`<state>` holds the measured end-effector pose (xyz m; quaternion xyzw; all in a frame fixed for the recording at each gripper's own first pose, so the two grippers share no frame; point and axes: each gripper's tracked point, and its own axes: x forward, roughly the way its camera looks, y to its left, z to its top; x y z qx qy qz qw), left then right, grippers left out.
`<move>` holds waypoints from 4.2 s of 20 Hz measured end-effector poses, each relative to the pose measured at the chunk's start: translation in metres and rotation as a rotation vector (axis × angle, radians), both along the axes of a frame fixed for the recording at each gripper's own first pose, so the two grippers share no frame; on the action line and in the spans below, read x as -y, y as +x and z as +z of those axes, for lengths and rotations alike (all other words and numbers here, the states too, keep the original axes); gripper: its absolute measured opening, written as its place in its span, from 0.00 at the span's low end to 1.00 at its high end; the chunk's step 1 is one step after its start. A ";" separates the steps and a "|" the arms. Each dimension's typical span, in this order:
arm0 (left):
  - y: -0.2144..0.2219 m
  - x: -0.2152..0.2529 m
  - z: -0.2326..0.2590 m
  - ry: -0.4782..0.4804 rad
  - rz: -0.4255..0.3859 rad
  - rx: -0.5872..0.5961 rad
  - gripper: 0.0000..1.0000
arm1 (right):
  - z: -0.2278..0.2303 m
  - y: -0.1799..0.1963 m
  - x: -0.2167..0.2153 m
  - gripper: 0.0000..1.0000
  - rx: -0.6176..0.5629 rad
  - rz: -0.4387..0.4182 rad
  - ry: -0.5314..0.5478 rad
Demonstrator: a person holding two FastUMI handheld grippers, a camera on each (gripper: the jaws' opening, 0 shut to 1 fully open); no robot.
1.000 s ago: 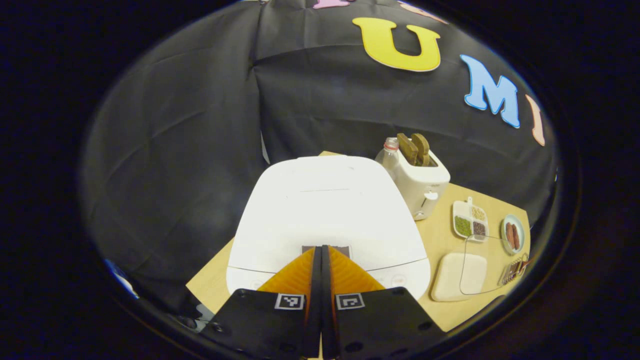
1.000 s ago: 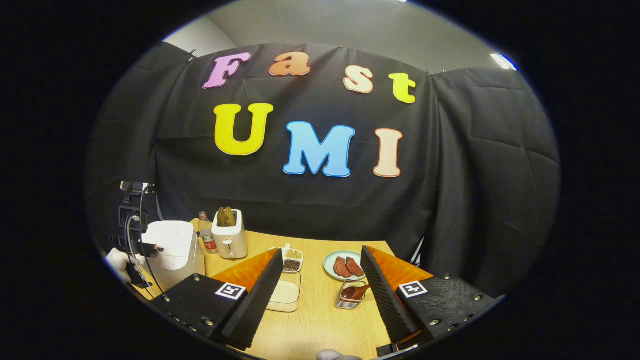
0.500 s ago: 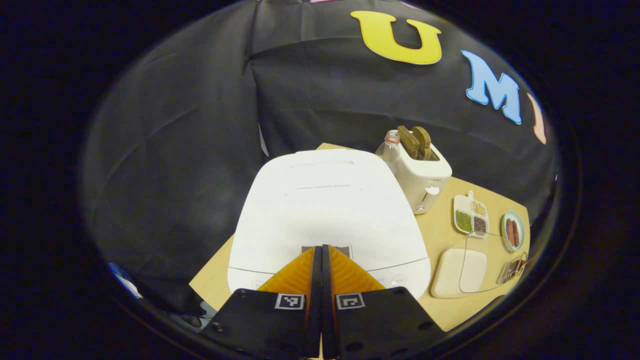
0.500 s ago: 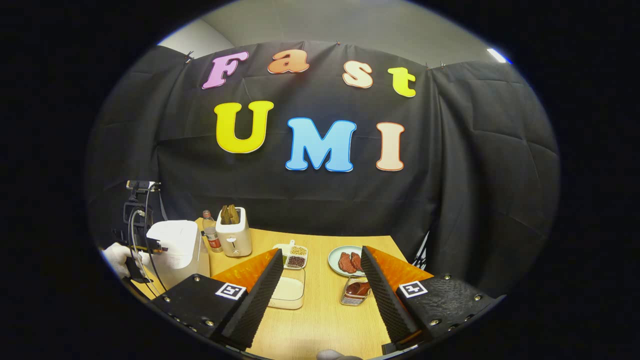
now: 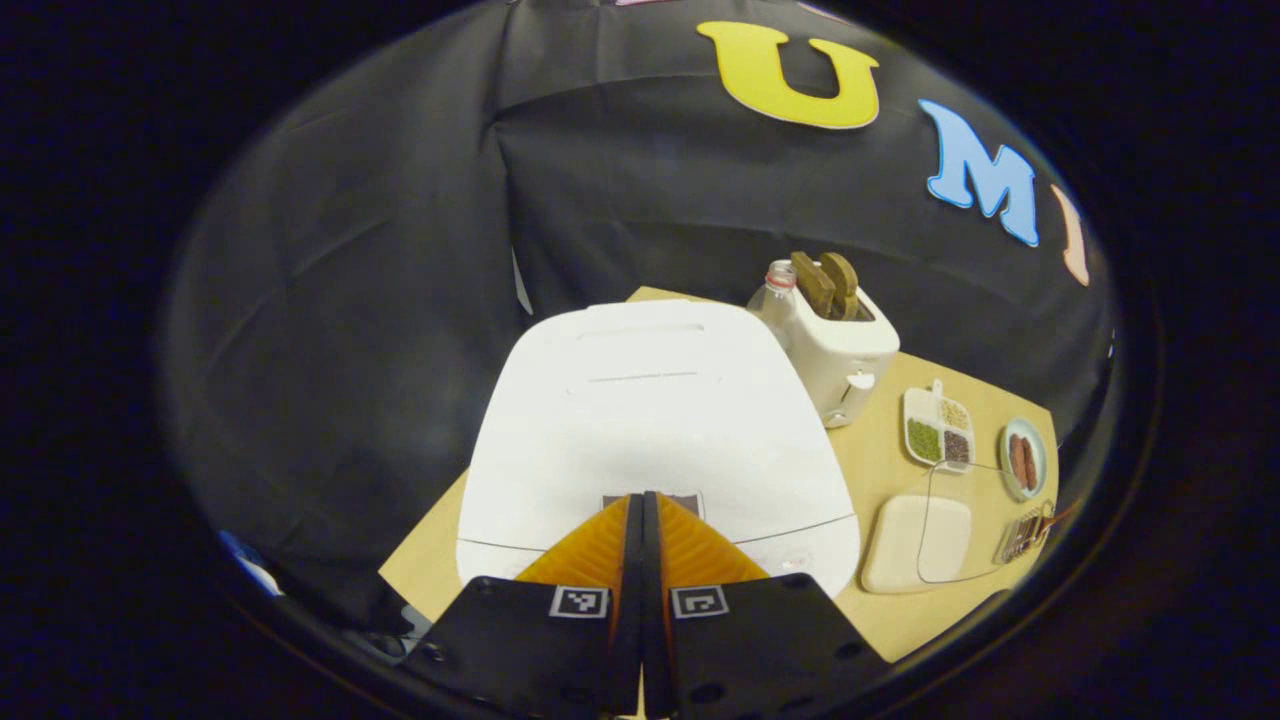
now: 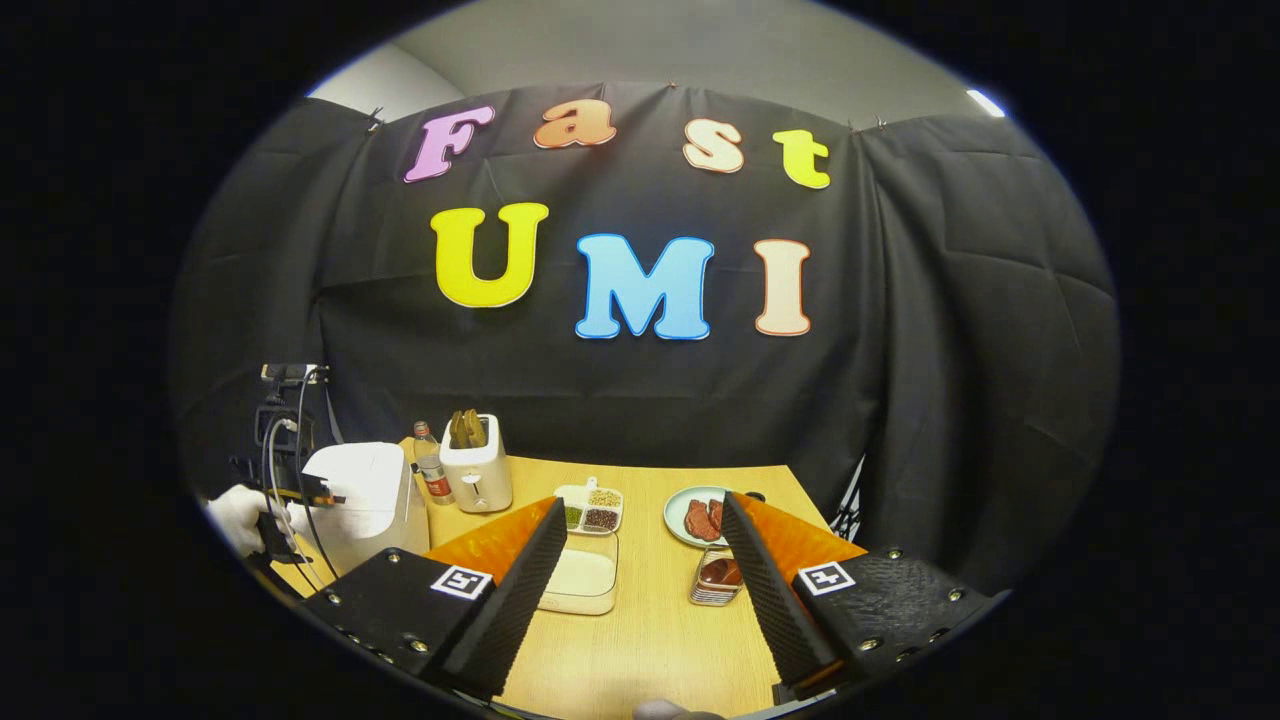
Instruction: Close the left gripper, press the button to open the rice cooker; take a wooden spoon from the chopstick holder with the right hand, scoop a spoonful of rice and pour it into the rice cooker, then put the wooden spoon back into the chopstick holder.
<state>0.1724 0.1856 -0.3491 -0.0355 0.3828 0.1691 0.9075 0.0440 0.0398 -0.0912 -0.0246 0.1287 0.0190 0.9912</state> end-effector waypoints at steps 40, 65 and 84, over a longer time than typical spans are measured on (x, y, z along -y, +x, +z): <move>-0.017 0.017 0.229 0.232 -0.031 0.696 0.11 | 0.020 0.014 -0.004 0.95 0.139 0.013 0.022; -0.137 0.160 0.274 0.099 -0.293 0.793 1.00 | -0.152 0.060 0.108 0.95 -0.011 -0.202 0.152; -0.116 0.211 0.249 0.155 -0.263 0.708 0.99 | -0.272 0.220 0.176 0.96 -0.093 -0.279 0.229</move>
